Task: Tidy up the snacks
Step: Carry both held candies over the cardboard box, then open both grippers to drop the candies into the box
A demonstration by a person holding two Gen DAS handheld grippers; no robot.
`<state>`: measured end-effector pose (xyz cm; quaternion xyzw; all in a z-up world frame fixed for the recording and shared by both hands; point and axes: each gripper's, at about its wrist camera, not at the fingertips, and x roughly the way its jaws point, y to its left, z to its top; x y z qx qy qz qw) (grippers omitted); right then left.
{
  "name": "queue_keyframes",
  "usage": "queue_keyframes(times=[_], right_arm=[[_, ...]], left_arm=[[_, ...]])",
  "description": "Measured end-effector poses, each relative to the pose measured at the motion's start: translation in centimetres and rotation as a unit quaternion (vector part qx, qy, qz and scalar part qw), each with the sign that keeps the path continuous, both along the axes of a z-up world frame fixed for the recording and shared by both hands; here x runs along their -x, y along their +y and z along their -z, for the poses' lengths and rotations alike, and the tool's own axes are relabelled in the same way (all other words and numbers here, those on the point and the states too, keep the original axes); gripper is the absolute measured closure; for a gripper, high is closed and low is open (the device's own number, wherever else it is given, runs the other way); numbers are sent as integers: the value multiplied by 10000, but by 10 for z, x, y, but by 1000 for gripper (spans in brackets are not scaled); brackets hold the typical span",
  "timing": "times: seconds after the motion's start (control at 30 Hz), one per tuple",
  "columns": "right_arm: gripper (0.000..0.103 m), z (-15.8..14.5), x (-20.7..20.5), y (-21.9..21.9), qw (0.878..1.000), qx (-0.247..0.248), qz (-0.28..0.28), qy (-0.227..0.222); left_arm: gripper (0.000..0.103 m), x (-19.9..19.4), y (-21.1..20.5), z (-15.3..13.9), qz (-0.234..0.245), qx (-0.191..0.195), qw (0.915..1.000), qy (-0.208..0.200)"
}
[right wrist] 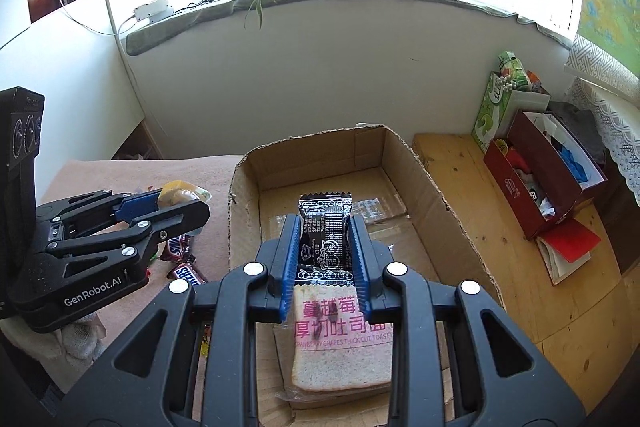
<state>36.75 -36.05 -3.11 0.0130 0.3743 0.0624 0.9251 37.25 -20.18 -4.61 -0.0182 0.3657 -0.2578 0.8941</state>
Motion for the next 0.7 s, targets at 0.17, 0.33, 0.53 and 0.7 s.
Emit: queue_keyframes(times=[0.17, 0.33, 0.53, 0.7], right_arm=[[77, 10, -17, -17, 9998, -49, 114, 123], [77, 15, -26, -29, 9996, -83, 185, 174], [77, 20, -34, -31, 9996, -74, 173, 221], [77, 22, -36, -30, 9995, -71, 186, 225]], left_arm=[[75, -9, -17, 1, 87, -104, 9999, -56], [75, -14, -29, 2, 147, -247, 9995, -142], [75, -17, -34, 3, 183, -293, 9993, -140], [75, -17, -34, 3, 211, -297, 9992, -135]])
